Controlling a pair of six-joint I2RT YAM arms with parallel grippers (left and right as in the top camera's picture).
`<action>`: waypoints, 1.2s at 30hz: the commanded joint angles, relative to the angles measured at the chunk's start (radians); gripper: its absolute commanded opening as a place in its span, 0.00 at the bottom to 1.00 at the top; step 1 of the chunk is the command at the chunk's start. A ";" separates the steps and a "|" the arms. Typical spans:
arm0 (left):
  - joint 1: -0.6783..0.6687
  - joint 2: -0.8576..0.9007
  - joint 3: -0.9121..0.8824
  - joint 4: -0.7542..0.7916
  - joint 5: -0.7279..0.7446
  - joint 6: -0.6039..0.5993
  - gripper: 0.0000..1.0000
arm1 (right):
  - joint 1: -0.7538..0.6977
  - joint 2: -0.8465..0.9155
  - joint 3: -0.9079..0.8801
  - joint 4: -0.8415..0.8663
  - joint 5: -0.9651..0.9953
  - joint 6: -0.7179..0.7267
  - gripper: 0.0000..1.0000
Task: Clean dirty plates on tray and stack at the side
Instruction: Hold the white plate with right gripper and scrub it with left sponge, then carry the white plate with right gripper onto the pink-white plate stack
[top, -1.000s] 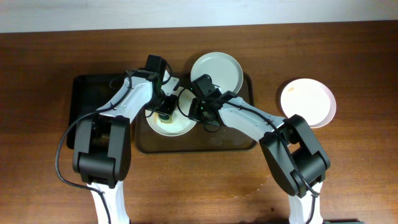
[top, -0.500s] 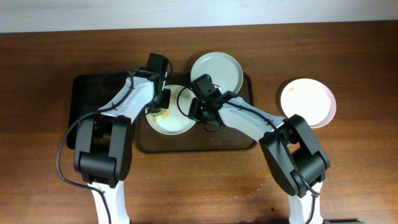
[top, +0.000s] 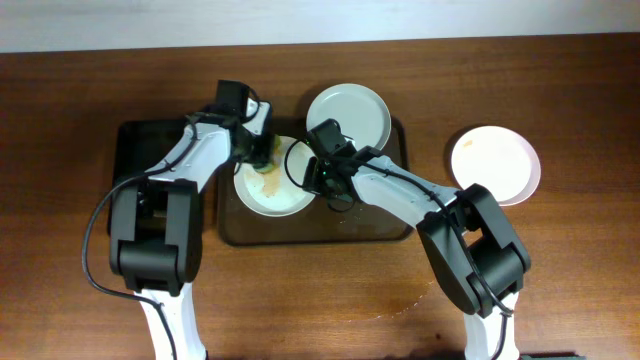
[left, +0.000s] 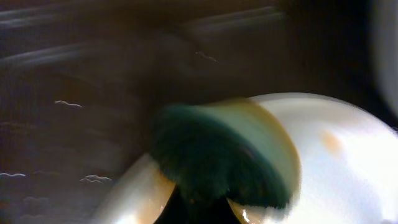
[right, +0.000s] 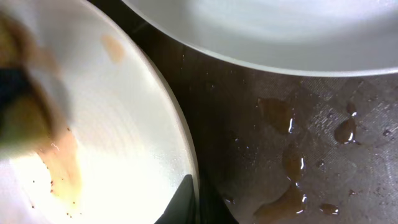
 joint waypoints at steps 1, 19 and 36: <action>0.033 0.050 0.012 0.004 -0.207 -0.037 0.01 | -0.001 0.021 -0.003 0.000 0.005 0.003 0.04; 0.103 0.051 0.531 -0.546 -0.121 -0.036 0.01 | 0.085 -0.399 0.097 -0.452 0.585 -0.338 0.04; 0.102 0.051 0.528 -0.540 -0.121 -0.036 0.01 | 0.409 -0.415 0.097 -0.514 1.374 -0.325 0.04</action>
